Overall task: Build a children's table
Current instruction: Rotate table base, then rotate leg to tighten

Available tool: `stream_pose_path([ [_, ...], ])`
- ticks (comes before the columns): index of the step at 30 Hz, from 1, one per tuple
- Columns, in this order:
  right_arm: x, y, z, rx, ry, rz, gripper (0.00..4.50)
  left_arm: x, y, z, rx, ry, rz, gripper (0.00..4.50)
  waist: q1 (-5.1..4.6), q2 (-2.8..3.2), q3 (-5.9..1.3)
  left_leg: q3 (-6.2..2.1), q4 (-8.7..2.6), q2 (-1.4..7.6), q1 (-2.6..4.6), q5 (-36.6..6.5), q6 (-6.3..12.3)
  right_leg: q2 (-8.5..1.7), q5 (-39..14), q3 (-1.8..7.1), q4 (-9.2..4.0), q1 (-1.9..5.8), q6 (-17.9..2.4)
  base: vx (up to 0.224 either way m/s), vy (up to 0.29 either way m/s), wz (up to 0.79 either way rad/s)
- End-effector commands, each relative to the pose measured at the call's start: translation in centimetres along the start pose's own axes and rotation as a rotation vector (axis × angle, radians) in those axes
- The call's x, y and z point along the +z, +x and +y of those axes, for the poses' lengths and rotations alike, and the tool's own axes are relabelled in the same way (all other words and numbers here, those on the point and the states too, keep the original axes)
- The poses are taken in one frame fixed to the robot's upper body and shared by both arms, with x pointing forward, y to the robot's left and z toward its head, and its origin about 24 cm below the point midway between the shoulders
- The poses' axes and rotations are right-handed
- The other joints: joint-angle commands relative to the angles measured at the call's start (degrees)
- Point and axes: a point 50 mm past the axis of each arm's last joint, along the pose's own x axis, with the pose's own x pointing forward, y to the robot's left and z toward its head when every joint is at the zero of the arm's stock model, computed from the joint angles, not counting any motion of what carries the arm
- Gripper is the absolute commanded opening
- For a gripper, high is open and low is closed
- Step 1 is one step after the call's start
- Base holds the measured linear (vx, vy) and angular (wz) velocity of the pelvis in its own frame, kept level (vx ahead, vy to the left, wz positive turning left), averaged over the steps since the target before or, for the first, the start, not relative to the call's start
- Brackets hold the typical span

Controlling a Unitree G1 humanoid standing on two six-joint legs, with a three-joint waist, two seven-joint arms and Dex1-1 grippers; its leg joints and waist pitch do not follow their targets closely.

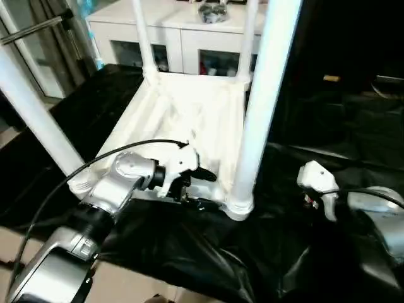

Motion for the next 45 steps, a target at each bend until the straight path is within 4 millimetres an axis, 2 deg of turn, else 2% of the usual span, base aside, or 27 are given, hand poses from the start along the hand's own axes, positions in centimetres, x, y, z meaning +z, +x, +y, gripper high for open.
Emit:
stream_pose_path([
  [1,0.6,-0.7,0.1,0.027,-0.012,0.008,3.78,-0.1,-0.3,0.4,-0.014,0.021,0.042,3.52,0.38,-0.85,-3.69,-0.12,-3.79,1.45,0.86,-14.49,3.67,-2.16,-13.36,1.61,-4.62,3.05,-12.85,0.0,0.0,0.0],
  [2,0.7,-1.0,0.2,0.033,-0.011,0.016,3.78,-0.2,-0.3,0.5,-0.028,0.015,0.054,3.42,0.54,-0.76,-3.78,-0.21,-3.76,1.58,0.8,-13.86,3.66,-2.43,-12.96,1.61,-4.4,3.04,-13.02,0.0,0.0,0.0],
  [3,0.8,-1.2,0.2,0.035,-0.01,0.019,3.78,-0.2,-0.2,0.5,-0.033,0.013,0.058,3.3,0.64,0.3,-3.7,-0.24,-3.74,1.44,0.81,-13.83,3.58,-2.36,-13.33,1.61,-4.5,2.98,-13.0,0.0,0.0,0.0],
  [4,0.9,-1.5,0.3,0.04,-0.01,0.024,3.78,-0.4,-0.2,0.6,-0.05,0.002,0.076,3.21,0.61,0.11,-3.89,-0.25,-3.69,1.61,0.97,-14.02,3.45,-2.36,-12.4,1.58,-4.44,2.95,-13.43,0.0,0.0,0.0],
  [6,1.0,-1.7,0.4,0.046,-0.007,0.028,3.78,-0.6,-0.1,0.7,-0.064,-0.007,0.093,3.15,0.68,-0.08,-3.91,-0.27,-3.65,1.53,0.77,-13.86,3.7,-2.37,-11.23,1.53,-4.36,3.18,-13.84,0.0,0.0,0.0],
  [8,1.1,-1.9,0.6,0.052,-0.005,0.03,3.78,-0.8,0.0,0.8,-0.073,-0.013,0.103,3.09,0.75,-0.02,-3.93,-0.2,-3.55,1.48,0.74,-13.61,3.85,-2.45,-11.42,1.51,-4.42,3.16,-14.0,0.0,0.0,0.0],
  [9,1.2,-2.0,0.8,0.067,0.002,0.031,3.78,-1.0,0.1,0.9,-0.076,-0.015,0.108,2.91,0.83,0.15,-3.95,-0.26,-3.58,1.56,0.79,-13.62,3.8,-2.55,-11.53,1.53,-4.41,3.16,-14.13,0.0,0.0,0.0],
  [12,1.3,-2.1,1.3,0.097,0.014,0.039,3.78,-1.3,0.4,0.9,-0.086,-0.014,0.117,2.76,0.95,0.05,-3.88,-0.28,-3.6,1.54,0.7,-13.81,3.92,-2.59,-12.74,1.5,-4.57,3.2,-13.77,0.0,0.0,0.0],
  [13,1.4,-2.2,1.6,0.111,0.024,0.045,3.78,-1.5,0.7,1.0,-0.094,-0.014,0.124,2.73,0.99,0.53,-3.8,-0.26,-3.56,1.4,0.71,-14.18,3.97,-2.44,-13.58,1.42,-4.87,3.14,-13.55,0.0,0.0,0.0],
  [14,1.4,-2.2,1.7,0.113,0.026,0.047,3.78,-1.6,0.7,1.0,-0.096,-0.016,0.132,2.44,1.03,0.36,-3.86,-0.33,-3.59,1.47,0.76,-14.31,3.92,-2.43,-13.57,1.46,-4.82,3.25,-13.3,0.0,0.0,0.0],
  [15,1.4,-2.2,1.7,0.113,0.026,0.047,3.78,-1.6,0.7,1.0,-0.096,-0.016,0.132,2.44,1.02,0.2,-3.85,-0.29,-3.62,1.44,0.69,-14.24,3.94,-2.42,-13.65,1.49,-4.87,3.28,-13.05,0.0,0.0,0.0],
  [19,1.6,-2.4,2.0,0.115,0.031,0.049,3.78,-1.9,0.9,1.2,-0.095,-0.02,0.147,2.12,1.08,0.7,-3.87,-0.4,-3.61,1.46,0.68,-14.14,3.68,-2.58,-15.0,1.42,-4.97,3.17,-12.64,0.0,0.0,0.0],
  [21,1.5,-2.5,2.1,0.118,0.03,0.053,3.78,-2.0,0.9,1.2,-0.096,-0.024,0.153,1.89,1.12,0.58,-3.88,-0.35,-3.58,1.45,0.64,-14.09,3.73,-2.61,-14.87,1.44,-4.96,3.17,-12.83,0.0,0.0,0.0],
  [22,1.5,-2.5,2.2,0.119,0.031,0.055,3.78,-2.1,1.0,1.2,-0.096,-0.024,0.157,1.89,1.21,0.84,-3.92,-0.36,-3.57,1.49,0.71,-14.09,3.78,-2.57,-14.97,1.46,-5.03,3.1,-12.66,0.0,0.0,0.0],
  [25,1.5,-2.6,2.3,0.12,0.033,0.059,3.78,-2.2,1.1,1.2,-0.096,-0.027,0.157,1.48,1.22,0.79,-3.91,-0.43,-3.64,1.47,0.67,-14.16,3.75,-2.59,-15.49,1.38,-5.05,3.16,-12.32,0.0,0.0,0.0],
  [28,1.6,-2.6,2.4,0.121,0.038,0.06,3.78,-2.4,1.1,1.2,-0.102,-0.038,0.16,1.36,1.36,0.65,-3.93,-0.42,-3.66,1.53,0.7,-14.26,3.7,-2.64,-15.82,1.43,-5.15,3.12,-12.3,0.0,0.0,0.0],
  [31,1.7,-2.5,2.5,0.124,0.04,0.057,3.78,-2.5,1.0,1.3,-0.094,-0.076,0.136,1.03,1.43,0.7,-3.92,-0.41,-3.65,1.52,0.64,-13.84,3.86,-2.68,-15.75,1.4,-5.06,3.11,-12.28,0.0,0.0,0.0],
  [32,1.8,-2.5,2.5,0.126,0.04,0.055,3.78,-2.5,1.0,1.3,-0.089,-0.092,0.125,0.96,1.39,0.51,-3.93,-0.37,-3.64,1.54,0.65,-13.87,3.88,-2.7,-15.78,1.41,-5.08,3.08,-12.39,0.0,0.0,0.0],
  [36,2.0,-2.4,2.5,0.125,0.06,0.035,3.78,-3.8,0.5,0.7,-0.08,-0.207,0.138,0.63,1.39,0.54,-3.89,-0.39,-3.63,1.56,0.65,-13.39,4.09,-2.72,-15.7,1.39,-4.98,3.03,-12.67,0.0,0.0,0.0],
  [37,2.0,-2.3,2.5,0.124,0.064,0.029,3.94,-4.1,0.4,0.5,-0.084,-0.216,0.149,0.57,1.39,0.31,-3.88,-0.4,-3.67,1.62,0.66,-13.34,4.19,-2.8,-15.96,1.42,-4.98,3.05,-12.66,0.0,0.0,0.0],
  [38,2.1,-2.3,2.4,0.118,0.073,0.016,3.94,-4.6,0.2,0.2,-0.072,-0.233,0.153,0.57,1.27,0.11,-3.8,-0.45,-3.79,1.71,0.52,-13.45,4.2,-2.82,-16.27,1.43,-4.9,3.09,-12.63,0.0,0.0,0.0],
  [40,2.3,-2.2,2.3,0.108,0.089,-0.009,4.14,-5.2,0.2,-0.3,-0.049,-0.263,0.143,0.47,1.07,0.23,-3.8,-0.42,-3.79,1.6,0.55,-13.73,4.17,-2.78,-17.82,1.38,-5.1,2.96,-11.95,0.0,0.0,0.0],
  [41,2.5,-2.0,2.1,0.098,0.107,-0.038,4.21,-5.5,0.4,-0.6,-0.006,-0.295,0.125,0.35,0.74,-0.54,-3.68,-0.46,-3.91,1.72,0.34,-13.39,4.31,-2.88,-17.42,1.41,-4.87,3.04,-12.12,0.0,0.0,0.0],
  [42,2.5,-2.0,2.1,0.094,0.115,-0.05,4.29,-5.6,0.5,-0.6,0.019,-0.309,0.117,0.27,0.69,-0.14,-3.69,-0.57,-4.02,1.76,0.29,-13.5,4.16,-2.9,-18.04,1.34,-4.71,3.05,-11.99,0.0,0.0,0.0],
  [43,2.6,-1.9,2.0,0.091,0.129,-0.065,4.38,-5.7,0.7,-0.8,0.052,-0.33,0.107,0.24,0.34,-0.1,-3.63,-0.46,-4.0,1.65,0.42,-14.08,4.17,-2.78,-20.02,1.34,-5.06,2.85,-11.27,0.0,0.0,0.0],
  [44,2.7,-1.8,2.1,0.092,0.142,-0.077,4.45,-5.7,0.9,-1.1,0.078,-0.349,0.098,0.24,0.24,-0.35,-3.76,-0.57,-3.97,1.79,0.51,-13.61,4.15,-2.93,-20.05,1.44,-4.92,2.85,-11.27,0.0,0.0,0.0],
  [45,2.7,-1.8,2.1,0.092,0.142,-0.077,4.49,-5.7,0.9,-1.1,0.078,-0.349,0.098,0.22,0.02,-0.4,-3.55,-0.55,-4.14,1.85,0.44,-13.68,4.17,-2.84,-20.1,1.5,-5.09,2.78,-11.24,0.0,0.0,0.0],
])
